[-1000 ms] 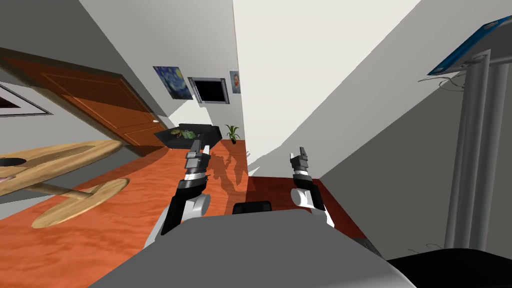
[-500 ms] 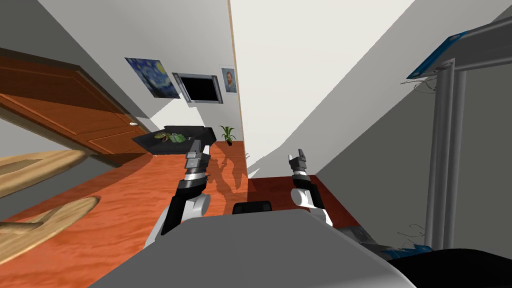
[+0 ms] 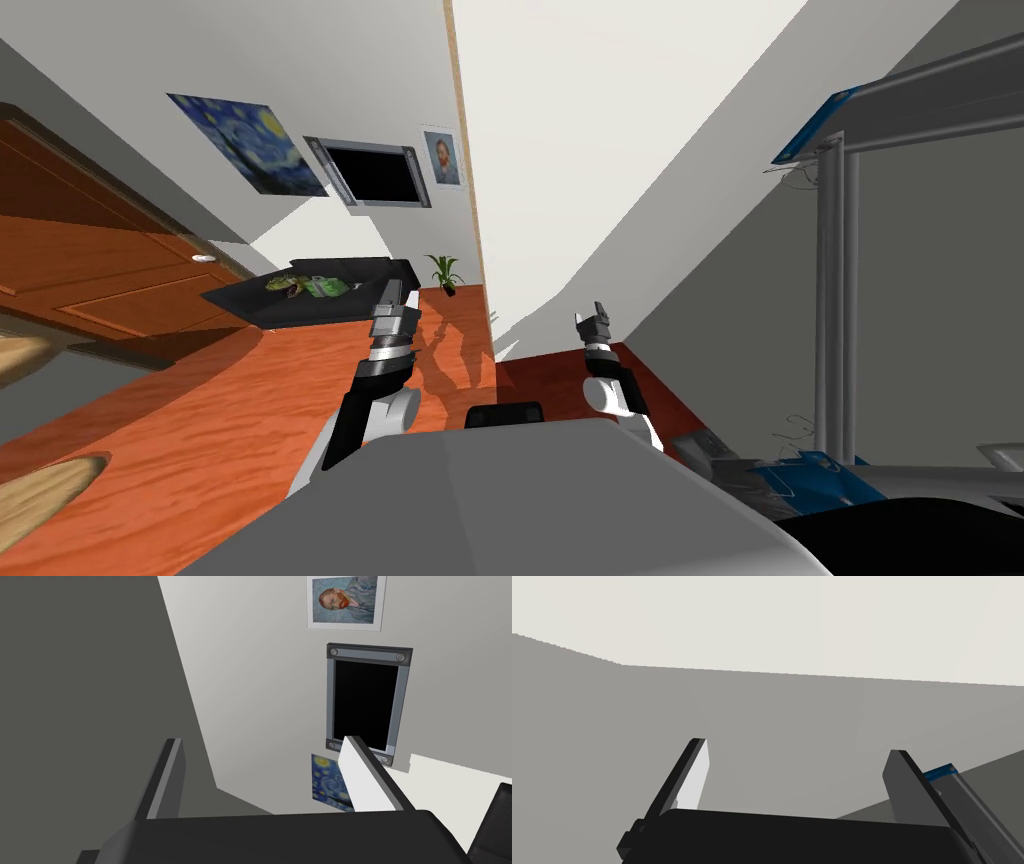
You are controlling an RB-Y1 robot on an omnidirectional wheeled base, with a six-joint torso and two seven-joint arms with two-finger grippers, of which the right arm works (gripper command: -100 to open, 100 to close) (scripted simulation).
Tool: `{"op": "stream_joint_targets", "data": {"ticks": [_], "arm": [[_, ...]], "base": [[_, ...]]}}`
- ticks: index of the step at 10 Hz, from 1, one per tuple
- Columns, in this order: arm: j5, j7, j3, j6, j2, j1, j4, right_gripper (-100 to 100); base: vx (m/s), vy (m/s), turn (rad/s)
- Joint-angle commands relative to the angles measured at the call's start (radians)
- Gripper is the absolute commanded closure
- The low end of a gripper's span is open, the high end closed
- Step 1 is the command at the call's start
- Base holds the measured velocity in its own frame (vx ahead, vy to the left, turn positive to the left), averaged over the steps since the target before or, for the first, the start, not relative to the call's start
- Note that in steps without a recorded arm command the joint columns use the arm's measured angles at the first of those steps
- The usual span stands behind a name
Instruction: Push the door open
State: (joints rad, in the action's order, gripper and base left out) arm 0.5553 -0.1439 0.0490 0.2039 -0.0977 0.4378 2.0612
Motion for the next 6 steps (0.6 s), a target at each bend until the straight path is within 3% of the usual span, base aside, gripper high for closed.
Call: {"op": "stream_joint_targets", "data": {"ticks": [1,6], "arm": [[0.028,-0.005,0.002,-0.015,-0.005,-0.002,-0.006,-100],[0.135,-0.025,0.002,-0.053,-0.021,-0.008,-0.040,-100]], "base": [[0.081,0.141,-0.126],[0.063,0.143,-0.183]]}}
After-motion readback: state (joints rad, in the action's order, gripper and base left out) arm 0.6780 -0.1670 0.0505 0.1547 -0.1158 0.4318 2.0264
